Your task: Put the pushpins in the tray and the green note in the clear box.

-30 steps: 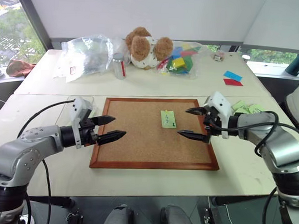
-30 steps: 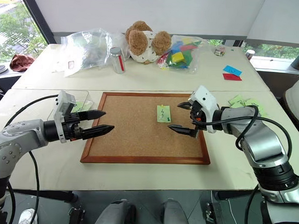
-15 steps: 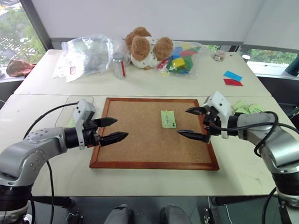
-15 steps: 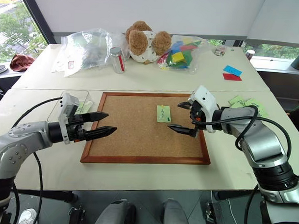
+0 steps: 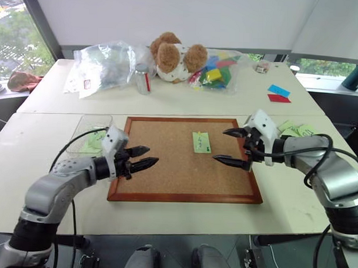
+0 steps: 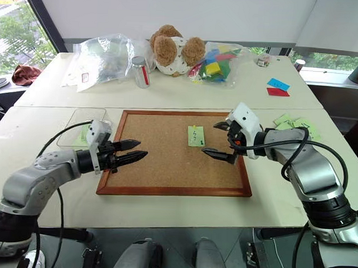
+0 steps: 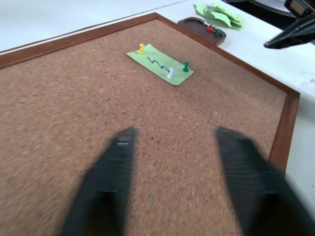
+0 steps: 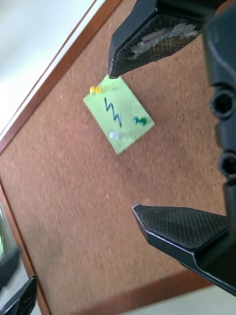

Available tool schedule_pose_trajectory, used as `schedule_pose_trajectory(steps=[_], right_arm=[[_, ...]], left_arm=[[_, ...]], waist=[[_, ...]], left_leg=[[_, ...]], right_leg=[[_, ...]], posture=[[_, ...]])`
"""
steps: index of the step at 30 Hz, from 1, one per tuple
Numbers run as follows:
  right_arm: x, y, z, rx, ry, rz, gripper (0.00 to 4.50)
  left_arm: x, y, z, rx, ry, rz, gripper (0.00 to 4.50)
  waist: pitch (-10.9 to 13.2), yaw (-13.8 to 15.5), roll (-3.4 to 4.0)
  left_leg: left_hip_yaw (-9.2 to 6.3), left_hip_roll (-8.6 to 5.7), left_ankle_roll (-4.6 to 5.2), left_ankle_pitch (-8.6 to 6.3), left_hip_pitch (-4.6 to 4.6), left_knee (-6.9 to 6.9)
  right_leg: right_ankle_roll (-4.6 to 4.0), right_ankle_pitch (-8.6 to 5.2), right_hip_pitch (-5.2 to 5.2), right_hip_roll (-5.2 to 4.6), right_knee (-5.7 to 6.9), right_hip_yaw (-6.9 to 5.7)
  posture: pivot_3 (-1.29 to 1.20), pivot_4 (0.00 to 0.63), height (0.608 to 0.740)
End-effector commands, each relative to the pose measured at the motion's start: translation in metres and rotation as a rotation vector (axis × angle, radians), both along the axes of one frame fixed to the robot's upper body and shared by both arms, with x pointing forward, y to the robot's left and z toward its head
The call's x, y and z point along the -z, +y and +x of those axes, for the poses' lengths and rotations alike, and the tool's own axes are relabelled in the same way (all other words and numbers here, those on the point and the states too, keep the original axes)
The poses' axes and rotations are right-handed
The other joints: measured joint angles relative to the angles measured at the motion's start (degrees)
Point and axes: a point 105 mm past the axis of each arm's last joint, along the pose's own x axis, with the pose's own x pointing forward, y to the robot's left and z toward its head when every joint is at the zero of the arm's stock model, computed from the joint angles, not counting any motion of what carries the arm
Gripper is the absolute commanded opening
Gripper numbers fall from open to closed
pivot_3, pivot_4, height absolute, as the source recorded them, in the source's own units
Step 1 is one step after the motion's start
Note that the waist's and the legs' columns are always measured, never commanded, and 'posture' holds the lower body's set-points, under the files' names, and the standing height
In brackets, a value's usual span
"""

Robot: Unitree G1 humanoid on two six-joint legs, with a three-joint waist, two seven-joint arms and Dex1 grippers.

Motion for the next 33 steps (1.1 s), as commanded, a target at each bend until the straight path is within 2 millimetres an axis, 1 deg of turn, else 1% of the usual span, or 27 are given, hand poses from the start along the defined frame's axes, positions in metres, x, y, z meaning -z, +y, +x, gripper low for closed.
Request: schedule_pose_trajectory(steps=[1,2,5,8,12,14,17,20,22,31,33], right_arm=[[-0.009,0.004,0.016,0.065,-0.05,0.009,4.5],[-0.007,0.005,0.022,0.094,-0.042,0.016,4.5],[-0.001,0.01,0.044,0.194,-0.023,0.026,4.5],[0.006,0.02,0.063,0.254,-0.006,0.027,4.5],[0.013,0.033,0.078,0.278,0.007,0.032,4.5],[0.02,0.039,0.087,0.292,0.016,0.015,4.5],[0.029,0.047,0.094,0.287,0.048,0.027,4.5],[0.031,0.051,0.098,0.281,0.055,0.039,3.68],[0.031,0.053,0.099,0.279,0.056,0.038,2.81],[0.035,0.051,0.105,0.286,0.078,0.06,2.81],[0.035,0.051,0.105,0.284,0.081,0.062,2.26]], left_arm=[[0.002,-0.013,0.006,0.026,-0.043,0.012,0.25],[0.008,-0.016,0.008,0.028,-0.039,0.02,0.04],[0.022,-0.023,0.014,0.022,-0.026,0.038,0.04],[0.035,-0.026,0.017,0.019,-0.006,0.059,0.04],[0.045,-0.026,0.021,0.008,0.007,0.076,0.04],[0.051,-0.024,0.023,-0.008,0.021,0.08,0.04],[0.058,-0.022,0.022,-0.013,0.031,0.096,0.04],[0.059,-0.02,0.022,-0.021,0.031,0.098,0.0],[0.059,-0.019,0.022,-0.029,0.031,0.094,0.0],[0.059,-0.016,0.022,-0.046,0.029,0.092,0.0],[0.059,-0.016,0.022,-0.048,0.029,0.091,0.0]], waist=[[-0.01,-0.05,-0.01],[-0.01,-0.09,-0.01],[-0.01,-0.16,-0.01],[-0.01,-0.17,-0.01],[-0.01,-0.08,-0.01],[-0.01,-0.11,0.0],[-0.02,-0.16,0.0],[-0.03,-0.17,0.01],[-0.03,-0.19,0.01],[-0.03,-0.4,0.02],[-0.03,-0.41,0.02]], left_leg=[[0.0,0.0,0.0,0.0,0.0,0.0],[0.01,0.0,-0.01,0.01,0.0,0.0],[0.01,0.0,-0.03,0.02,0.03,-0.02],[0.02,0.0,-0.31,0.18,-0.01,-0.02],[0.03,0.0,-0.36,0.21,-0.01,-0.02],[0.03,0.0,-0.37,0.21,0.0,-0.02],[0.04,-0.01,-0.36,0.21,0.02,0.0],[0.04,-0.01,-0.36,0.21,0.05,0.0],[0.04,-0.01,-0.36,0.21,0.05,0.0],[0.04,0.0,-0.35,0.21,0.1,-0.01],[0.04,0.0,-0.35,0.21,0.1,-0.01]], right_leg=[[0.0,0.0,0.0,0.0,0.0,-0.01],[0.0,0.0,0.01,0.0,0.0,0.0],[0.0,0.0,-0.01,0.03,0.02,0.0],[0.0,0.0,-0.05,0.05,0.04,0.01],[0.0,0.0,-0.07,0.06,0.06,0.01],[0.0,0.0,-0.07,0.05,0.06,0.01],[0.0,0.0,-0.02,0.05,0.07,0.01],[0.0,0.0,-0.02,0.05,0.1,0.01],[0.0,0.0,-0.01,0.05,0.11,0.01],[0.0,0.0,-0.01,0.05,0.15,0.02],[0.0,0.0,-0.01,0.05,0.15,0.02]], posture=[[0.0,0.15,0.74],[0.0,0.15,0.74],[0.0,0.15,0.74],[0.0,0.15,0.74],[0.0,0.15,0.74],[0.0,0.15,0.74],[0.0,0.15,0.74],[0.0,0.15,0.74],[0.0,0.15,0.74],[0.0,0.15,0.74],[0.0,0.15,0.74]])
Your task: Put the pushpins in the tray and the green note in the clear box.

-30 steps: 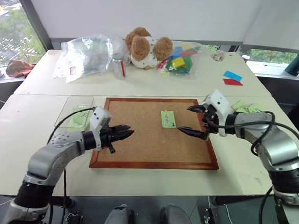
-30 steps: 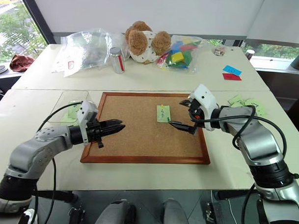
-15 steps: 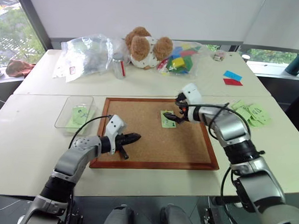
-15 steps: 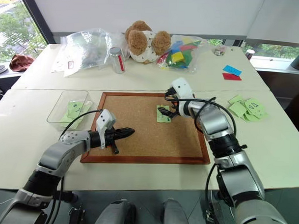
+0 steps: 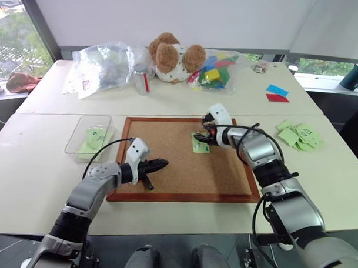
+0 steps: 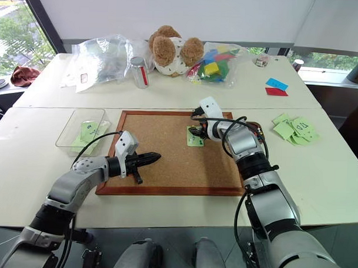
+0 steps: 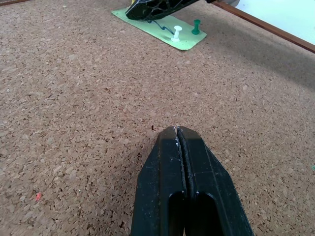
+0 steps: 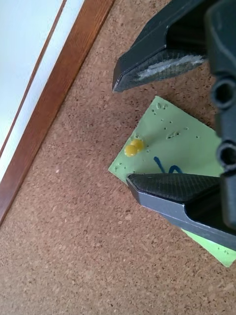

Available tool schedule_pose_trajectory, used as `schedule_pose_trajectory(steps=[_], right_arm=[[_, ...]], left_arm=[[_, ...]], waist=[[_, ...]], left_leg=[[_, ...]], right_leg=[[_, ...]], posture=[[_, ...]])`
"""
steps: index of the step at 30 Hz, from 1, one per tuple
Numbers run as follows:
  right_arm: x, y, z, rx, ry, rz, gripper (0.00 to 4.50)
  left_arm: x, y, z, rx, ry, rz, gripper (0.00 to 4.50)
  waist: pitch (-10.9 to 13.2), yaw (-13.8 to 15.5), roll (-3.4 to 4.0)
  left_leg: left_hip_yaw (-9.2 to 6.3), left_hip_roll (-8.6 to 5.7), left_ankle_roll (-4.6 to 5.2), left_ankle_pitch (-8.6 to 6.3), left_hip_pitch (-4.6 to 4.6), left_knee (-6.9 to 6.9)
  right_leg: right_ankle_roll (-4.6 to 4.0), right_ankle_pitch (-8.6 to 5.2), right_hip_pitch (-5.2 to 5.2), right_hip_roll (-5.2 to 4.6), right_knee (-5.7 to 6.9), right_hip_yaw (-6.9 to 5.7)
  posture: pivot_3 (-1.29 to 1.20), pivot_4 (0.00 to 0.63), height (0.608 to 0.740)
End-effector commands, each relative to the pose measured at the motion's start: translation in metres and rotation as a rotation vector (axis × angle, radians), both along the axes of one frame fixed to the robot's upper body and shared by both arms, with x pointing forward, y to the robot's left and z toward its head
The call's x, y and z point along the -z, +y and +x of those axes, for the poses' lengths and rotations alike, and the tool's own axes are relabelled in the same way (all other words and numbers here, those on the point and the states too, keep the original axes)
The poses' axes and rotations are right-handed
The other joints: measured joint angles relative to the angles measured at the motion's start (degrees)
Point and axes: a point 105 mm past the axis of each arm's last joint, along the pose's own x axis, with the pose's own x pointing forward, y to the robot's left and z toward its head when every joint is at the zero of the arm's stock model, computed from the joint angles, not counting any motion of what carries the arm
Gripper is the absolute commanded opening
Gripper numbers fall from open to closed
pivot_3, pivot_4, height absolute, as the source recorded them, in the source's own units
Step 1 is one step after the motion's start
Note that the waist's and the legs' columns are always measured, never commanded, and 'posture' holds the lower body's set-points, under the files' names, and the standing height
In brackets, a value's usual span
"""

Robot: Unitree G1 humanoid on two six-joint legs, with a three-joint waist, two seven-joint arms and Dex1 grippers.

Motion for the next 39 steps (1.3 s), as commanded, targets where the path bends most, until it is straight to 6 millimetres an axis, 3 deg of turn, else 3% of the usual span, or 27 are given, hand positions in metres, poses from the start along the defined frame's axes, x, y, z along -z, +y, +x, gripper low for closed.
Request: schedule_pose_trajectory(steps=[1,5,10,16,21,24,26,29,33,39], right_arm=[[-0.019,0.005,0.004,-0.02,-0.054,0.029,1.93],[-0.018,0.006,0.003,-0.026,-0.051,0.032,0.05],[-0.031,0.003,0.0,-0.035,-0.072,0.056,0.05],[-0.062,-0.006,-0.008,-0.022,-0.127,0.096,0.05],[-0.086,-0.027,-0.013,0.049,-0.172,0.13,0.05],[-0.094,-0.054,-0.012,0.147,-0.196,0.135,0.05],[-0.091,-0.081,-0.009,0.246,-0.195,0.131,0.05],[-0.084,-0.104,-0.007,0.328,-0.189,0.105,0.05],[-0.052,-0.147,-0.008,0.474,-0.113,0.042,0.05],[-0.03,-0.159,-0.012,0.515,-0.046,0.06,0.05]], left_arm=[[0.008,0.008,0.0,-0.043,0.019,0.026,0.0],[0.009,0.008,0.0,-0.046,0.021,0.025,0.0],[0.015,0.009,-0.003,-0.049,0.047,0.035,0.0],[0.025,0.008,-0.006,-0.049,0.09,0.052,0.0],[0.029,0.011,-0.004,-0.076,0.108,0.042,0.0],[0.029,0.011,-0.004,-0.075,0.108,0.043,0.0],[0.03,0.01,-0.004,-0.072,0.109,0.044,0.0],[0.03,0.009,-0.003,-0.069,0.108,0.045,0.0],[0.03,0.007,-0.003,-0.056,0.103,0.049,0.0],[0.031,0.006,-0.004,-0.049,0.104,0.051,0.0]], waist=[[0.0,0.0,0.0],[0.0,-0.01,0.0],[0.0,0.02,0.01],[-0.01,0.06,0.01],[-0.05,0.15,0.07],[-0.1,0.18,0.17],[-0.11,0.19,0.17],[-0.12,0.22,0.18],[-0.21,0.21,0.34],[-0.26,0.19,0.43]], left_leg=[[0.0,0.0,0.0,0.0,0.0,0.0],[0.0,0.0,0.01,-0.01,0.01,0.0],[0.0,0.0,0.05,-0.03,0.02,-0.02],[0.0,0.01,0.07,-0.04,0.01,-0.08],[0.0,0.01,0.27,-0.15,0.07,-0.06],[0.0,0.01,0.28,-0.16,0.1,-0.06],[0.0,0.01,0.29,-0.16,0.12,-0.06],[0.0,0.01,0.3,-0.17,0.12,-0.07],[0.01,0.01,0.3,-0.17,0.14,-0.07],[0.01,0.01,0.31,-0.17,0.16,-0.06]], right_leg=[[0.0,0.0,0.0,0.0,0.0,0.0],[0.0,0.0,0.0,0.0,0.0,0.0],[0.0,0.0,0.0,0.0,0.01,0.0],[0.0,0.0,-0.02,0.0,-0.01,0.0],[0.0,0.0,0.04,-0.01,-0.01,0.0],[0.0,0.0,0.08,-0.02,-0.01,0.01],[0.0,0.0,0.1,-0.02,-0.02,0.01],[0.0,0.0,0.11,-0.03,-0.03,0.0],[0.0,0.0,0.14,-0.03,-0.03,0.01],[0.0,0.0,0.17,-0.02,-0.02,0.02]], posture=[[0.0,0.15,0.74],[0.0,0.15,0.74],[0.0,0.15,0.74],[0.0,0.15,0.74],[0.0,0.15,0.74],[0.0,0.15,0.74],[0.0,0.15,0.74],[0.0,0.15,0.74],[0.0,0.15,0.74],[0.0,0.15,0.74]])
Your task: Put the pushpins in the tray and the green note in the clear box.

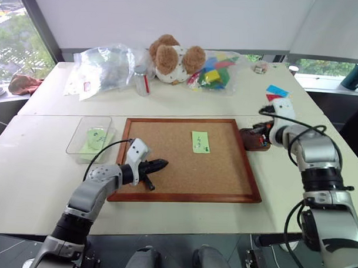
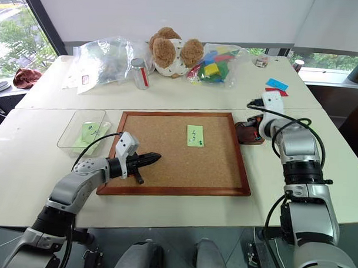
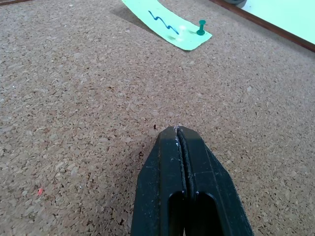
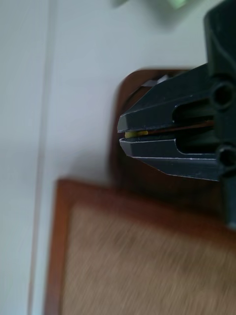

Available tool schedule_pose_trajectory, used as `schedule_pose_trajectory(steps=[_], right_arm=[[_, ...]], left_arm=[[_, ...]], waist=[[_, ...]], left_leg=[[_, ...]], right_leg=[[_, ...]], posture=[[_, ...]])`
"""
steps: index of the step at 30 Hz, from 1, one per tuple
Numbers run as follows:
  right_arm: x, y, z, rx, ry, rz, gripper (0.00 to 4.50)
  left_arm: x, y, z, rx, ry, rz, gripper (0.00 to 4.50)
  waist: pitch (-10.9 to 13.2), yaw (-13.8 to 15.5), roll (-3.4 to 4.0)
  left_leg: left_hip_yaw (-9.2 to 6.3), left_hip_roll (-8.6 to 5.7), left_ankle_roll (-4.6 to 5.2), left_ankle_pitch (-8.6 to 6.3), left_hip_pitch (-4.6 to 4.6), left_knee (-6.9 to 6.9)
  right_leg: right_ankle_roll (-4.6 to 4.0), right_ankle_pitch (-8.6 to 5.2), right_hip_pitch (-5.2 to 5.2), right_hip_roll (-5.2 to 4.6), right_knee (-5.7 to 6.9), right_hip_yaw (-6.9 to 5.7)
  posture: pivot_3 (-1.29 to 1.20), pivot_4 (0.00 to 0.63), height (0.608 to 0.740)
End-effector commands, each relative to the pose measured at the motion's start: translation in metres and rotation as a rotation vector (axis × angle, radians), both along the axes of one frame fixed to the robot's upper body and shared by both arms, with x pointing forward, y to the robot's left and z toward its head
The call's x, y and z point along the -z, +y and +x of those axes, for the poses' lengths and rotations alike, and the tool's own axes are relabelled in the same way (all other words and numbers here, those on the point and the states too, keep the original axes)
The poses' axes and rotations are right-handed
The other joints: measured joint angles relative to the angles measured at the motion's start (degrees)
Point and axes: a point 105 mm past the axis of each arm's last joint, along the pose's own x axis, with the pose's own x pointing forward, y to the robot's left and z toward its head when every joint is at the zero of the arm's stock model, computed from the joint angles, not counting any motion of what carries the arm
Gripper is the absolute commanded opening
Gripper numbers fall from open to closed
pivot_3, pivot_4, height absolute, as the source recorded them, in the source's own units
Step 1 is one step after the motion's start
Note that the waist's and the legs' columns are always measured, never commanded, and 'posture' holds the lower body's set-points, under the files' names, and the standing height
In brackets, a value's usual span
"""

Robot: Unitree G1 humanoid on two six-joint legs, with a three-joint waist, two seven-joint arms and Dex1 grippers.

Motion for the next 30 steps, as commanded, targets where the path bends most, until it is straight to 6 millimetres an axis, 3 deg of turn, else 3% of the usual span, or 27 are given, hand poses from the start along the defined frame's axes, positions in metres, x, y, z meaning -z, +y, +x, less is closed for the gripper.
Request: schedule_pose_trajectory(steps=[1,2,5,12,23,30], right_arm=[[-0.012,-0.003,0.003,0.007,-0.051,0.005,0.05],[-0.008,-0.004,0.002,0.011,-0.044,0.011,0.05],[-0.005,-0.003,0.002,0.006,-0.038,0.032,0.9],[-0.006,0.0,0.0,-0.015,-0.038,0.032,4.46],[-0.03,0.006,-0.002,-0.067,-0.091,0.042,4.46],[-0.026,0.005,-0.003,-0.078,-0.086,0.039,4.46]], left_arm=[[0.025,0.006,-0.005,-0.022,0.081,0.056,0.0],[0.025,0.006,-0.004,-0.023,0.081,0.056,0.0],[0.025,0.006,-0.004,-0.024,0.079,0.058,0.0],[0.026,0.007,-0.006,-0.022,0.081,0.063,0.0],[0.026,0.006,-0.006,-0.017,0.081,0.062,0.0],[0.025,0.004,-0.005,-0.01,0.077,0.061,0.0]], waist=[[0.0,-0.01,0.01],[-0.01,0.0,0.01],[0.0,0.0,0.01],[-0.01,0.0,0.01],[0.0,0.02,0.01],[-0.01,0.02,0.01]], left_leg=[[0.0,0.0,0.0,0.0,0.01,0.0],[0.0,0.0,0.0,0.0,0.02,0.0],[0.0,0.0,0.01,0.0,0.04,0.0],[0.0,0.0,0.01,0.0,0.03,0.0],[0.0,0.01,0.02,-0.01,0.04,-0.01],[-0.01,0.01,0.02,-0.01,0.04,-0.01]], right_leg=[[0.0,0.0,0.01,0.0,0.01,0.0],[0.0,0.0,0.02,0.0,0.01,0.0],[0.0,0.0,0.06,0.0,0.0,-0.01],[0.0,0.0,0.05,0.0,-0.01,0.0],[0.0,0.0,0.05,0.0,-0.01,-0.01],[0.0,0.0,0.05,0.0,-0.02,-0.01]], posture=[[0.0,0.15,0.74],[0.0,0.15,0.74],[0.0,0.15,0.74],[0.0,0.15,0.74],[0.0,0.15,0.74],[0.0,0.15,0.74]])
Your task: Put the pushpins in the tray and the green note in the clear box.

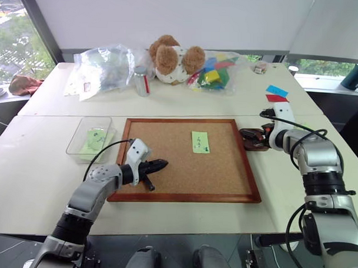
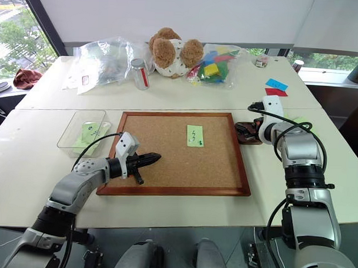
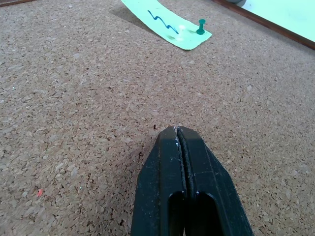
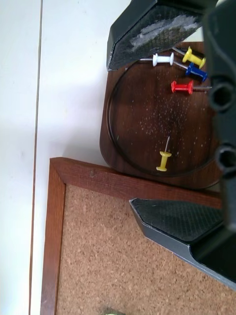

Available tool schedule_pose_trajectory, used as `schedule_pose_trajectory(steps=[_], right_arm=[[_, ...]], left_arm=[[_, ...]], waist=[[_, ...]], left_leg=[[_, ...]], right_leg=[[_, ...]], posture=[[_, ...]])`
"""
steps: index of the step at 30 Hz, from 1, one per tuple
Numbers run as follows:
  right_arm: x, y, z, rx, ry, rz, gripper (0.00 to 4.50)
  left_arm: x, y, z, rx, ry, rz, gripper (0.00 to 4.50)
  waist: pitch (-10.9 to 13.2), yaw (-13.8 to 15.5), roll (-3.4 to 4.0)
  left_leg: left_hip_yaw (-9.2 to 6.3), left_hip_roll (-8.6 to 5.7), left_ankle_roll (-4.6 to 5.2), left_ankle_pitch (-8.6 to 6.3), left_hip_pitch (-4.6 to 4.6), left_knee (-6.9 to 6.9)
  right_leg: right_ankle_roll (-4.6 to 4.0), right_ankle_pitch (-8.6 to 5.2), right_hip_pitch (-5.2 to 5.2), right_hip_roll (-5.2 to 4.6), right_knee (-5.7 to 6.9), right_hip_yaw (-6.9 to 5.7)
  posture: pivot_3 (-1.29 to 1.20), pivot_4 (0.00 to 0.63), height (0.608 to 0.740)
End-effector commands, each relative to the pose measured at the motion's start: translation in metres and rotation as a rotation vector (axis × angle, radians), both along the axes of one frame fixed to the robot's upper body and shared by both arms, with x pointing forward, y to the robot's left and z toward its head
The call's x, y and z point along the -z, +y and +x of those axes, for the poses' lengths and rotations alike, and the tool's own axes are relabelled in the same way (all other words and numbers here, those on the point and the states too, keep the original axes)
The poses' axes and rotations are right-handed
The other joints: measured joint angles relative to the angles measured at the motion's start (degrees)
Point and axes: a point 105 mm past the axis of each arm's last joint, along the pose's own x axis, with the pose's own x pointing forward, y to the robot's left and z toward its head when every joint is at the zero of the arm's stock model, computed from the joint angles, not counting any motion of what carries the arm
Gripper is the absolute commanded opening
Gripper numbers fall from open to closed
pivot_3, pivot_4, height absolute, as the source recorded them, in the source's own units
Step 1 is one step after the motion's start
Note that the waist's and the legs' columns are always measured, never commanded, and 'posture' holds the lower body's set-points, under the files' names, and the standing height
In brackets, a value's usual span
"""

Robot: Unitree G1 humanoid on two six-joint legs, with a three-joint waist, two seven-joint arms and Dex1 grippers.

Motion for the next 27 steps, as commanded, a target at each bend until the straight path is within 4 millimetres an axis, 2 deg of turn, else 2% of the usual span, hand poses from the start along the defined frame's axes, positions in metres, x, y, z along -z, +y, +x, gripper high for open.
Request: schedule_pose_trajectory(steps=[1,5,9,14,17,21,27], right_arm=[[-0.024,0.003,-0.002,-0.044,-0.08,0.001,4.46],[-0.033,0.039,-0.014,-0.231,-0.109,0.011,4.46],[-0.029,0.093,-0.045,-0.516,-0.101,0.004,4.46],[-0.01,0.122,-0.056,-0.607,-0.065,-0.01,4.46],[-0.001,0.129,-0.055,-0.61,-0.051,-0.007,3.63],[0.005,0.131,-0.051,-0.601,-0.039,-0.016,1.7],[0.012,0.13,-0.041,-0.575,-0.033,-0.027,1.7]], left_arm=[[0.025,0.005,-0.005,-0.017,0.083,0.057,0.0],[0.025,0.007,-0.005,-0.017,0.085,0.057,0.0],[0.025,0.007,-0.005,-0.017,0.085,0.058,0.0],[0.025,0.007,-0.003,-0.019,0.082,0.057,0.0],[0.025,0.006,-0.004,-0.018,0.082,0.057,0.0],[0.025,0.006,-0.004,-0.018,0.081,0.058,0.0],[0.024,0.007,-0.005,-0.023,0.08,0.058,0.0]], waist=[[0.0,0.01,0.0],[0.0,0.03,0.0],[0.0,0.06,0.0],[0.0,0.06,-0.01],[0.0,0.06,-0.01],[0.0,0.12,-0.01],[0.0,0.06,-0.01]], left_leg=[[0.0,0.0,0.0,0.0,0.0,0.0],[0.0,0.0,0.0,0.0,0.0,-0.01],[-0.01,0.01,0.02,-0.01,0.0,-0.02],[-0.02,0.0,0.03,-0.02,0.0,0.01],[-0.02,0.0,0.02,-0.02,0.0,0.0],[-0.02,0.0,0.02,-0.01,0.0,0.0],[-0.02,0.0,0.02,-0.02,0.0,-0.01]], right_leg=[[0.0,0.0,0.0,0.0,0.0,0.0],[0.0,0.0,0.0,0.0,-0.01,0.0],[0.0,0.0,0.0,0.0,-0.02,0.0],[0.0,0.0,0.02,-0.02,-0.02,0.0],[0.0,0.0,0.01,-0.03,-0.03,-0.01],[0.0,0.0,0.01,-0.04,-0.05,-0.01],[0.0,0.0,0.01,-0.04,-0.06,-0.01]], posture=[[0.0,0.15,0.74],[0.0,0.15,0.74],[0.0,0.15,0.74],[0.0,0.15,0.74],[0.0,0.15,0.74],[0.0,0.15,0.74],[0.0,0.15,0.74]])
